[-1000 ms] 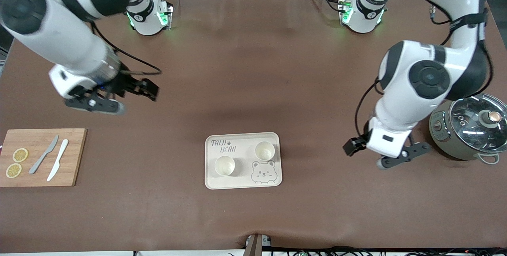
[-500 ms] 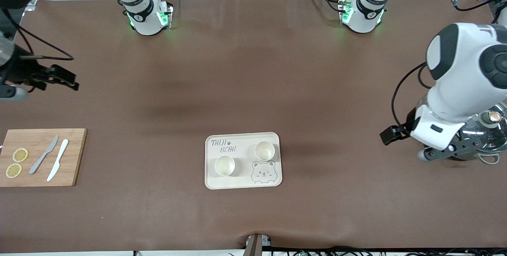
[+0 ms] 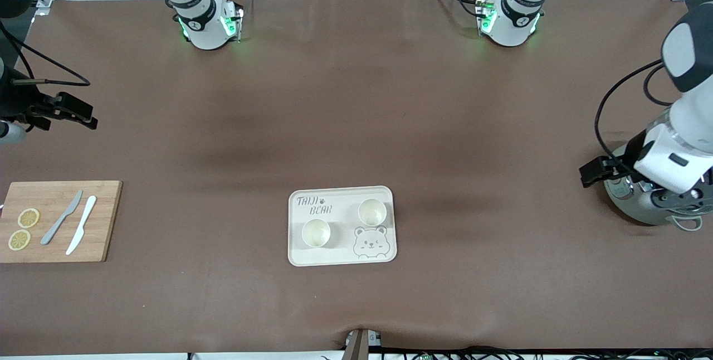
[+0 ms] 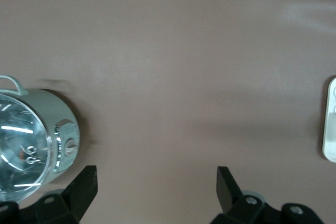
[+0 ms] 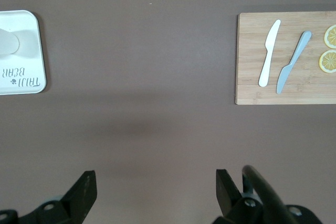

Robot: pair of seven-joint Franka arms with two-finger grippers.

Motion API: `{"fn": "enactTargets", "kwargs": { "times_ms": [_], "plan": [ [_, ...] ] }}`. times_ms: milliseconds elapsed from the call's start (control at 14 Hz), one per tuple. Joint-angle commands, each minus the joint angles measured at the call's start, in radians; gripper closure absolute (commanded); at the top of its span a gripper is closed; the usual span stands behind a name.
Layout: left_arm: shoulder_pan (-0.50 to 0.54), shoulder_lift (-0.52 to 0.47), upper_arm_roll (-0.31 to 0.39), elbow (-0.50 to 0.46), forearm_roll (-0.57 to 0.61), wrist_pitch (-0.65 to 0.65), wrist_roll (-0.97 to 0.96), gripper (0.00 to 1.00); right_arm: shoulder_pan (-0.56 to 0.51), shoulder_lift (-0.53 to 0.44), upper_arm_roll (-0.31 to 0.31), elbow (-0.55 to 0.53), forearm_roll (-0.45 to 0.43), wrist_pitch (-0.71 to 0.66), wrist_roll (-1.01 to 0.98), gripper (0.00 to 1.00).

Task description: Place white IKEA cup upright on tray with both arms

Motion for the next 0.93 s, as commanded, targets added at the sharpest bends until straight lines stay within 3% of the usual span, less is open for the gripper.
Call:
{"fn": "enactTargets", "kwargs": {
  "times_ms": [0, 357, 571, 857],
  "plan": [
    [0.013, -0.056, -0.003, -0.023, -0.017, -0.015, 0.034, 0.00, -0.003, 0.002, 0.007, -0.001, -0.018, 0.004, -0.002, 0.00],
    [0.015, -0.076, -0.004, -0.008, -0.020, -0.052, 0.031, 0.00, -0.014, -0.005, 0.007, 0.015, -0.018, -0.040, -0.012, 0.00],
    [0.031, -0.058, -0.006, 0.081, -0.026, -0.145, 0.036, 0.00, -0.026, -0.018, 0.005, 0.019, -0.018, -0.071, -0.013, 0.00],
    [0.035, -0.059, -0.003, 0.081, -0.052, -0.145, 0.036, 0.00, -0.024, -0.022, 0.008, 0.036, -0.018, -0.085, -0.007, 0.00]
  ]
}}
